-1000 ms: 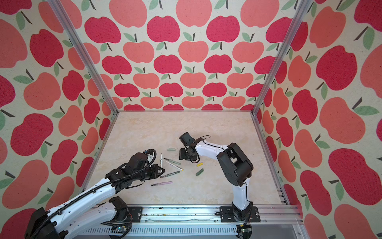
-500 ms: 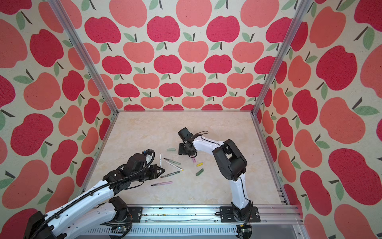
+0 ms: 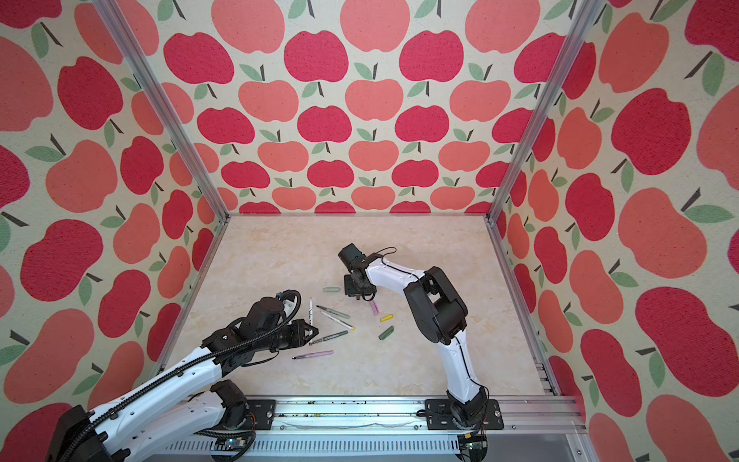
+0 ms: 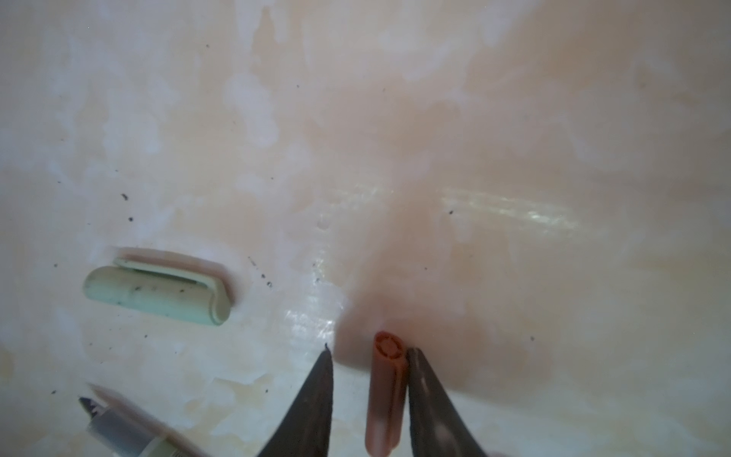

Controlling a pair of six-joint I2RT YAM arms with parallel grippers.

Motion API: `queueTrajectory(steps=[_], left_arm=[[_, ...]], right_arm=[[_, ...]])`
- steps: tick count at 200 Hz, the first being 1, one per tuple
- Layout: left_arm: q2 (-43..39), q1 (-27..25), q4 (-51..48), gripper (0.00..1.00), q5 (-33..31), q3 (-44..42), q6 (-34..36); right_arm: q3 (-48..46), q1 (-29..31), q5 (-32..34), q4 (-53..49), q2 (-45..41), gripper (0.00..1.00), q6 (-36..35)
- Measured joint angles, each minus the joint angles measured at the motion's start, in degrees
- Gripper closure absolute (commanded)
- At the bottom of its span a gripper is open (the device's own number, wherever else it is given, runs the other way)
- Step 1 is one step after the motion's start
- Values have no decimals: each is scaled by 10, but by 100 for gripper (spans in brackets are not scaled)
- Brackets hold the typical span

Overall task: Insert the pens into the pen caps
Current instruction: 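Lift the brown cap upright with the right gripper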

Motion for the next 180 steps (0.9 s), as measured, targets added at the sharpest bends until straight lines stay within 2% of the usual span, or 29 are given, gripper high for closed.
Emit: queueTrajectory(steps=[96, 180], left_arm=[[29, 0, 2, 100, 1, 0, 0], [45, 0, 23, 100, 5, 1, 0]], right_arm=[[7, 2, 25, -11, 7, 94, -23], [-19, 2, 25, 16, -8, 100, -23]])
